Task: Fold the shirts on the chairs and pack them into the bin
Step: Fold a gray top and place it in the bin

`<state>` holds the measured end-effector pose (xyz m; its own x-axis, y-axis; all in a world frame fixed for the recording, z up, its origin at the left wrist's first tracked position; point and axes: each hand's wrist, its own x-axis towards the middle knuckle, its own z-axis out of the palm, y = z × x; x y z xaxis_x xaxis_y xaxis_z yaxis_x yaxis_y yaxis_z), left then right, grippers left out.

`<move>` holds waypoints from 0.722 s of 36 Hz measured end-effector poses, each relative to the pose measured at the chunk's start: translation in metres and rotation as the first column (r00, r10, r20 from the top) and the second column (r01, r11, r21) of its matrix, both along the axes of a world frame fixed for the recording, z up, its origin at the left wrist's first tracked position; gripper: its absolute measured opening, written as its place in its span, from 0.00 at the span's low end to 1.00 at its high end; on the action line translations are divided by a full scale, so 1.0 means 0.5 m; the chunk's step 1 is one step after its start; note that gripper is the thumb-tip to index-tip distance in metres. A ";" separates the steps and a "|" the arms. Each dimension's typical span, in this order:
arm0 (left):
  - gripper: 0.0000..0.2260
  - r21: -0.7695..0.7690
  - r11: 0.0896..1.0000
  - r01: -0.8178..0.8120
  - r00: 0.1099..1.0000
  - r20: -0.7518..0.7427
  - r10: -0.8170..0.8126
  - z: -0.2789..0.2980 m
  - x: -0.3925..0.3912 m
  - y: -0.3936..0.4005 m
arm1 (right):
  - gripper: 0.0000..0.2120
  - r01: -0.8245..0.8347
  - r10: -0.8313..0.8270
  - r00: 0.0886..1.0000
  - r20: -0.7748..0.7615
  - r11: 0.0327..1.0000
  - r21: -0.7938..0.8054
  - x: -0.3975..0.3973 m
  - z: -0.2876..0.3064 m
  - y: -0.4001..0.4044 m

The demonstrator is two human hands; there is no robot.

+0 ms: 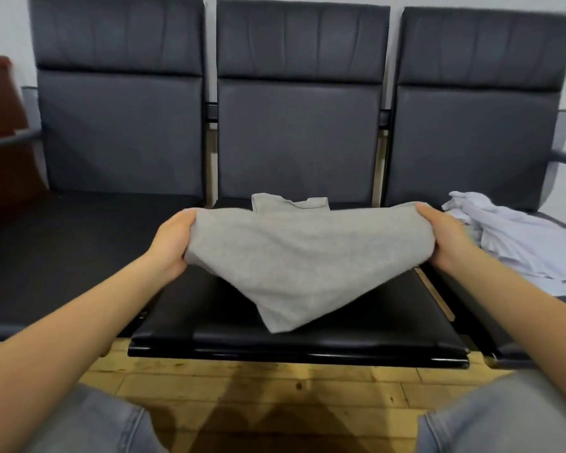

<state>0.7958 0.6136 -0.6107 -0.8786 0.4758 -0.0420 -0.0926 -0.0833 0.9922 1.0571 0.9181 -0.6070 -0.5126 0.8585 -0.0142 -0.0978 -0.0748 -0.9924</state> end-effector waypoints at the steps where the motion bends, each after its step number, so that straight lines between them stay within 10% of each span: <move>1: 0.10 -0.019 0.999 -0.039 0.999 0.014 0.039 0.000 -0.006 -0.003 | 0.08 0.013 -0.013 1.000 -0.004 0.999 -0.051 0.004 -0.002 0.005; 9: 0.10 -0.355 0.935 0.010 0.994 -0.095 -0.047 -0.046 -0.020 -0.023 | 0.07 -0.131 0.165 0.971 0.175 0.973 -0.188 0.024 -0.039 -0.008; 16: 0.15 -0.689 0.712 0.133 0.905 -0.209 -0.371 -0.081 -0.002 -0.048 | 0.06 -0.365 0.282 0.700 0.656 0.931 -0.010 0.056 -0.062 -0.046; 21: 0.10 -0.531 0.846 0.048 0.891 -0.359 -0.276 -0.082 0.027 -0.047 | 0.06 -0.317 0.150 0.784 0.602 0.931 0.181 0.064 -0.061 -0.069; 26: 0.14 -0.227 0.931 0.287 0.937 -0.134 -0.321 -0.041 0.048 -0.076 | 0.12 -0.220 0.219 0.932 0.289 0.975 -0.028 0.079 -0.043 -0.090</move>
<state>0.8200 0.5753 -0.6311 -0.6956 0.7178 -0.0308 0.0852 0.1250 0.9885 1.0967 0.8733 -0.6283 -0.6626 0.7256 -0.1857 0.2109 -0.0572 -0.9758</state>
